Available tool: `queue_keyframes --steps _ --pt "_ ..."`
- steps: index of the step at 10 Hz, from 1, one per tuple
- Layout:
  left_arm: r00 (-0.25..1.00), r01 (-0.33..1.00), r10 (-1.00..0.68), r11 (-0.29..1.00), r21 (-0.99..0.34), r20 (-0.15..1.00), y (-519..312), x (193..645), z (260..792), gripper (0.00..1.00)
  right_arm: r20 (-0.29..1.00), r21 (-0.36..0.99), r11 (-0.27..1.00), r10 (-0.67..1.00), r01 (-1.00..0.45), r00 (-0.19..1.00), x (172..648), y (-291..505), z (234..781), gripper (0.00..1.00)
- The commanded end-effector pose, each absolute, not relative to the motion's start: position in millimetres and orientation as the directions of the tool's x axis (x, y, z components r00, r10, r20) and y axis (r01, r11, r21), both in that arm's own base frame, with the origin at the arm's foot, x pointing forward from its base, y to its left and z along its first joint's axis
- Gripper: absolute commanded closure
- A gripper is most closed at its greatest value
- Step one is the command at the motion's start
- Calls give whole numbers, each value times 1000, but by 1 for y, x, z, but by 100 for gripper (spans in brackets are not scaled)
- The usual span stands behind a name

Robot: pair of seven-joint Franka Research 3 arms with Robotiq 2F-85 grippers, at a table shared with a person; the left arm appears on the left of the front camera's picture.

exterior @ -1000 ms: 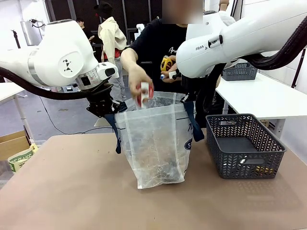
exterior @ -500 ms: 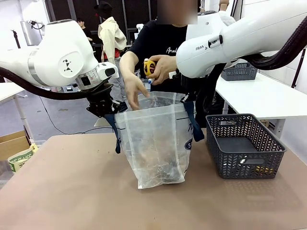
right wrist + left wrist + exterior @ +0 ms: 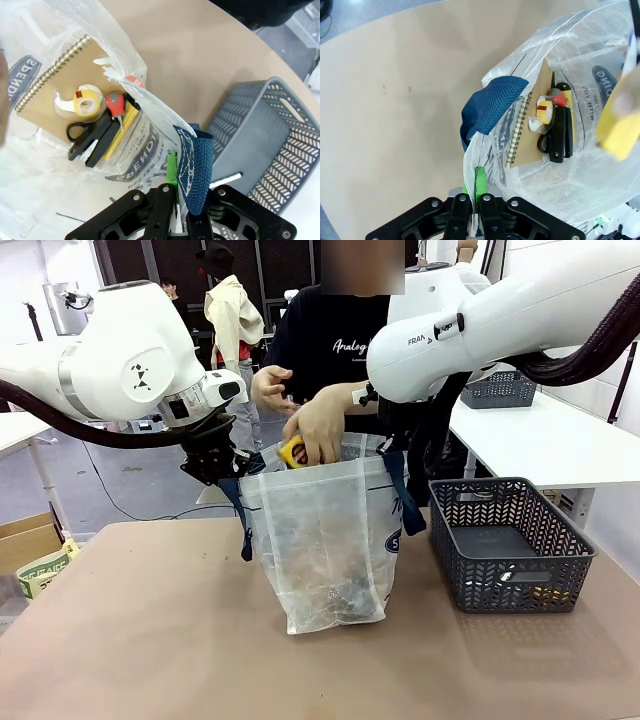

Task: Transfer purchased items from the store into the shopping bag.
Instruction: Move the Reusable shopping bag to the right side of the table.

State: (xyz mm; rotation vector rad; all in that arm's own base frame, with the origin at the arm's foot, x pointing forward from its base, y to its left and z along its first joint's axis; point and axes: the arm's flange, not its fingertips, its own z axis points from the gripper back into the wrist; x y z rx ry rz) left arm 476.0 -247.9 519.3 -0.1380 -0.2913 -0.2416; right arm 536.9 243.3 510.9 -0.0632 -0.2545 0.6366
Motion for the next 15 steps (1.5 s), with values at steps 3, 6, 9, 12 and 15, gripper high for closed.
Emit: queue_keyframes --steps 3,6,9,12,15 --pt "931 241 -201 965 -100 304 -246 473 520 100 214 -137 804 594 -578 776 537 241 510 100" --pt "931 241 -201 965 -100 304 -246 473 520 100 214 -137 804 594 -578 776 537 241 510 100" --pt "931 241 -201 965 -100 304 -246 473 520 100 214 -137 804 594 -578 776 537 241 510 100" --pt "931 241 -201 965 -100 304 -246 473 520 100 214 -137 804 594 -578 776 537 241 510 100" --pt "931 241 -201 965 -100 304 -246 473 520 100 214 -137 804 594 -578 776 537 241 510 100"
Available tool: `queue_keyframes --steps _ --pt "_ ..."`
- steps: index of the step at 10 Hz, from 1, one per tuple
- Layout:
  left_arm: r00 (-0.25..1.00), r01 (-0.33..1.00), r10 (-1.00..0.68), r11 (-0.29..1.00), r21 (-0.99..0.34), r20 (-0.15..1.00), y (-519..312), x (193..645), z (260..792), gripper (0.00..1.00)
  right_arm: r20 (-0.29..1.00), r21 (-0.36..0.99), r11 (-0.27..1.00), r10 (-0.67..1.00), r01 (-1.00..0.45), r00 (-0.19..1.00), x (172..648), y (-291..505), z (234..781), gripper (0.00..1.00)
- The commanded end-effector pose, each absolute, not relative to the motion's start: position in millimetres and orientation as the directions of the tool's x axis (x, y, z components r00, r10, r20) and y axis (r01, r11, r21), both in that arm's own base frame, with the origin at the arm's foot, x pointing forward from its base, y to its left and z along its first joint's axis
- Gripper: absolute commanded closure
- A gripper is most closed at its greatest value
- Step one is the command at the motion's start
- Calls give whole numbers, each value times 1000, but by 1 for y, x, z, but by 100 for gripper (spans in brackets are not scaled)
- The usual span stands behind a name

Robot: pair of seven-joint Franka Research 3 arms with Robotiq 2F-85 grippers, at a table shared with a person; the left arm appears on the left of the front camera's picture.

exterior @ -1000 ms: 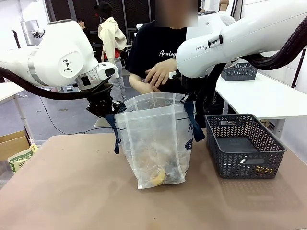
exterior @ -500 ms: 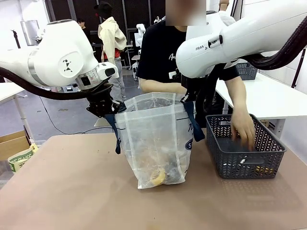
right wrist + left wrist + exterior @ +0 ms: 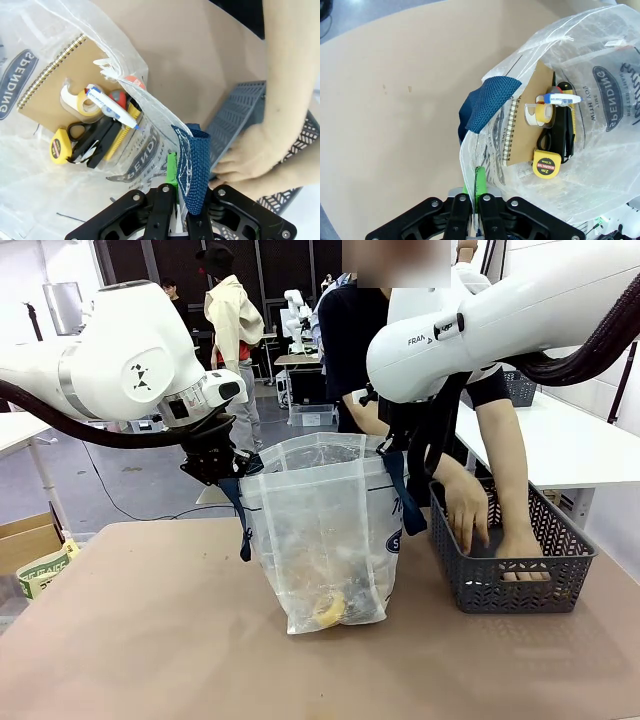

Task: Transfer purchased items from the store into the shopping bag.
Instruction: Move the Reusable shopping bag to the right side of the table.

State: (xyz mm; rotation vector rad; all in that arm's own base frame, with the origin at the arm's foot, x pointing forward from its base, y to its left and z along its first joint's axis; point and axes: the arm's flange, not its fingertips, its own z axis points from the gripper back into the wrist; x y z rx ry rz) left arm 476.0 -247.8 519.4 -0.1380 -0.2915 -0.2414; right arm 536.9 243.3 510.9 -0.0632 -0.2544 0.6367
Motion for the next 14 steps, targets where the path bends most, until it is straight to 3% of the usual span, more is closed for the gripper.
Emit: queue_keyframes --steps 1,14 --pt "931 241 -201 965 -100 304 -246 473 520 100 214 -137 804 594 -578 776 537 241 510 100" --pt "931 241 -201 965 -100 304 -246 473 520 100 214 -137 804 594 -578 776 537 241 510 100"
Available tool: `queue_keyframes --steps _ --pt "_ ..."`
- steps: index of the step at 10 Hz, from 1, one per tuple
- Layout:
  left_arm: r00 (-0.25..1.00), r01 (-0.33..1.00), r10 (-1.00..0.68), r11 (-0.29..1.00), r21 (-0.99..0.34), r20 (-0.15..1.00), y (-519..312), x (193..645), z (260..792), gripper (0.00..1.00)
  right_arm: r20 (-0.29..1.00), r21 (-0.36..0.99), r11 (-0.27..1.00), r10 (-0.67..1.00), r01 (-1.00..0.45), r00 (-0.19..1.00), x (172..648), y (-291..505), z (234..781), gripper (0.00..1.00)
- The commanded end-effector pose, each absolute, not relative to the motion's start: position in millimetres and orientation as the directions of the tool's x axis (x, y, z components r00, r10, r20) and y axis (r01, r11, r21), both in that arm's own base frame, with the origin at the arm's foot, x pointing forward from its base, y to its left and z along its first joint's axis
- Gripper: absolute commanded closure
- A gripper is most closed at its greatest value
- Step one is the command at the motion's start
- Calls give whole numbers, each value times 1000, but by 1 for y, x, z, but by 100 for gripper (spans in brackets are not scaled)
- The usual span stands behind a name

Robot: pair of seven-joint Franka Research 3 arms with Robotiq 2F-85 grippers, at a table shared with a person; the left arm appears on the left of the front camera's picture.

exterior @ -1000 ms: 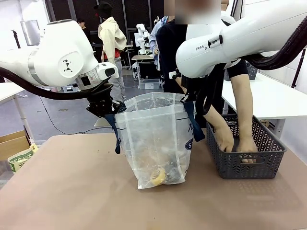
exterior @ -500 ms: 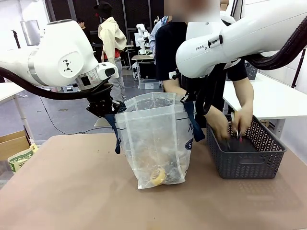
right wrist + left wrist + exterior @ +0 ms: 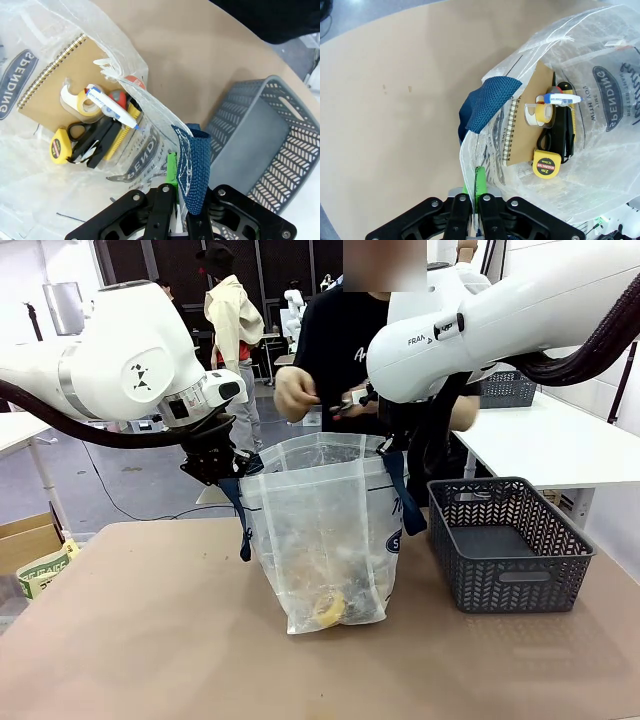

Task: Transfer purchased items from the store into the shopping bag.
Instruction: Move the Reusable shopping bag to the right side of the table.

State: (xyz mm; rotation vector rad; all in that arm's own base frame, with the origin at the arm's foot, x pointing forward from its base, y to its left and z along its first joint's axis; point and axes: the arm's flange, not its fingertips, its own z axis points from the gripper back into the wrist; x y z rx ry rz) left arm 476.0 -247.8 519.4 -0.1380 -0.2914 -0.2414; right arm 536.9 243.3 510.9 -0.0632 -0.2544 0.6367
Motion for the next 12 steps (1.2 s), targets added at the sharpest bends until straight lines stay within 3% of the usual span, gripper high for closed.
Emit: queue_keyframes --steps 1,12 --pt "931 241 -201 965 -100 304 -246 473 520 100 214 -137 804 594 -578 776 537 241 510 100" --pt "931 241 -201 965 -100 304 -246 473 520 100 214 -137 804 594 -578 776 537 241 510 100"
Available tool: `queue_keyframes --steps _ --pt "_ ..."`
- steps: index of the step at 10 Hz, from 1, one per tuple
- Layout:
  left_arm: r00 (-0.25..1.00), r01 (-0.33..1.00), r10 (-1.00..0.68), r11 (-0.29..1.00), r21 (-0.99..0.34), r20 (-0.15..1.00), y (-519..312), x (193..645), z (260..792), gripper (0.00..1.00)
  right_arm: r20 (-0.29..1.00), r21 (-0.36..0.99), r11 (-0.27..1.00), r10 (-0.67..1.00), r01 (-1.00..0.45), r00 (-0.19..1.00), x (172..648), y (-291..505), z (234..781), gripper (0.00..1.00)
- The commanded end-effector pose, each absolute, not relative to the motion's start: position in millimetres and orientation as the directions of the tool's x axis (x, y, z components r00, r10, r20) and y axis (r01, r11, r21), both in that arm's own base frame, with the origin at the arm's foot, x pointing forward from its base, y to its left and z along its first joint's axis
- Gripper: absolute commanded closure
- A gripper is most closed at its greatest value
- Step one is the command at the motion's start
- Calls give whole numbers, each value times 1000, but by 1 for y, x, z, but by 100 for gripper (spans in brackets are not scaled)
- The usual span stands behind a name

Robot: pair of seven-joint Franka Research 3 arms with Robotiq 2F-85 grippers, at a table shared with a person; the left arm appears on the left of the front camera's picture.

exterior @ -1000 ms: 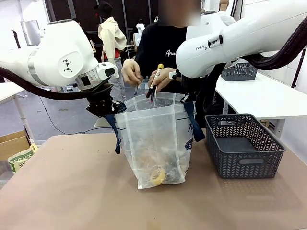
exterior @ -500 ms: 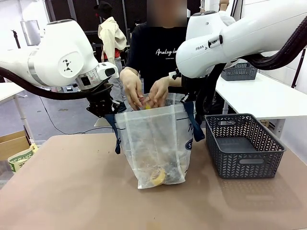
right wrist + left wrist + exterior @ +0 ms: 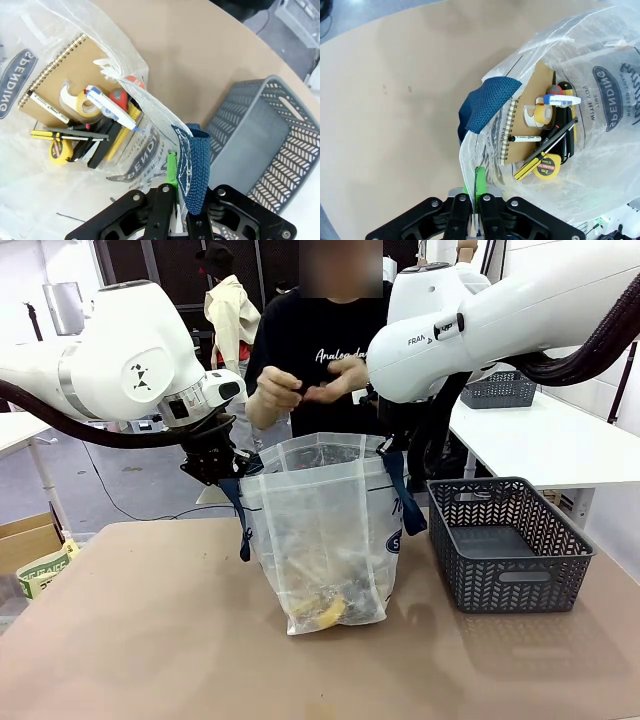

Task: Transfer purchased items from the store into the shopping bag.
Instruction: Move the Reusable shopping bag to the right side of the table.

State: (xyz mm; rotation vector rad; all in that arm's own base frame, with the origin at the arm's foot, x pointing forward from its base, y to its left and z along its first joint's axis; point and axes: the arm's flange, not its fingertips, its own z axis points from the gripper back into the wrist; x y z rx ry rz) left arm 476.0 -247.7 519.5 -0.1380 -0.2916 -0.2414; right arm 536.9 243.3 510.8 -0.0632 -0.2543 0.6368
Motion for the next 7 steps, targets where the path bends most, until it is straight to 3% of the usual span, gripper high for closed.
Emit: queue_keyframes --steps 1,7 --pt "931 241 -201 965 -100 304 -246 473 520 100 214 -137 804 594 -578 776 537 241 510 100" --pt "931 241 -201 965 -100 304 -246 473 520 100 214 -137 804 594 -578 776 537 241 510 100"
